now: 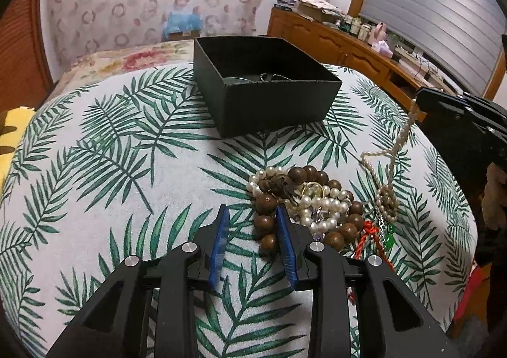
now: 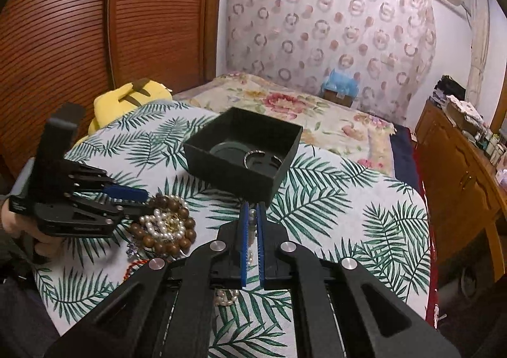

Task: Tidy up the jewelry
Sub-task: 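Grasp the brown bead bracelet with the left tool while the right tool grasps a silver ring, then lift both pieces over the black box and open both tools inside it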

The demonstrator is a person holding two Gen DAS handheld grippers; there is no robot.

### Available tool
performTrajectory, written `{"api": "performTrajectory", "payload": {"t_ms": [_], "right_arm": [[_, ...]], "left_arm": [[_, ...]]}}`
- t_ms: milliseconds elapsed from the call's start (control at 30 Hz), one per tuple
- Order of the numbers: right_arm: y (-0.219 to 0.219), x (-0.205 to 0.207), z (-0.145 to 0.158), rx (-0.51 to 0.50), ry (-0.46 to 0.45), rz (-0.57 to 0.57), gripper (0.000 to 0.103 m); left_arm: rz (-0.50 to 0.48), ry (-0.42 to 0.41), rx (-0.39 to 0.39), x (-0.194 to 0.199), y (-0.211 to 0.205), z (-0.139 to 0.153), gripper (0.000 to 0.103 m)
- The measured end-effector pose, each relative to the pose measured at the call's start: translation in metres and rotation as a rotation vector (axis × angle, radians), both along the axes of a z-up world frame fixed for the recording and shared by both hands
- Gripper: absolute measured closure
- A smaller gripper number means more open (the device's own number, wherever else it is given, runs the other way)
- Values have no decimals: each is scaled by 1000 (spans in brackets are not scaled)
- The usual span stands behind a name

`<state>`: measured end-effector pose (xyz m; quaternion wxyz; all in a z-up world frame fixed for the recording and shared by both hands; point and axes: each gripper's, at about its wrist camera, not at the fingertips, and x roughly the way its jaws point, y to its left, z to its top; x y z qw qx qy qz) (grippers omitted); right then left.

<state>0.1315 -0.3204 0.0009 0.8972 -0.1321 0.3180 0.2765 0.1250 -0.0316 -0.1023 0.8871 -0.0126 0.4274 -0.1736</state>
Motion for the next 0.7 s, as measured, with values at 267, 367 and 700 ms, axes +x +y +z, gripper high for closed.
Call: {"api": "performTrajectory", "payload": {"t_ms": [267,367,700], "right_arm": [[-1,-5,14,14,-29,5,97],[-2,-6,20,15,-38,4,97],[-7,-6,50,43,-100,-8,97]], "left_arm": [[-35,13,-24,5,-6,3,91],[-36,-28,-32,-1,-7,16,91],[-52,-199,-43,-18,-18,82,91]]}}
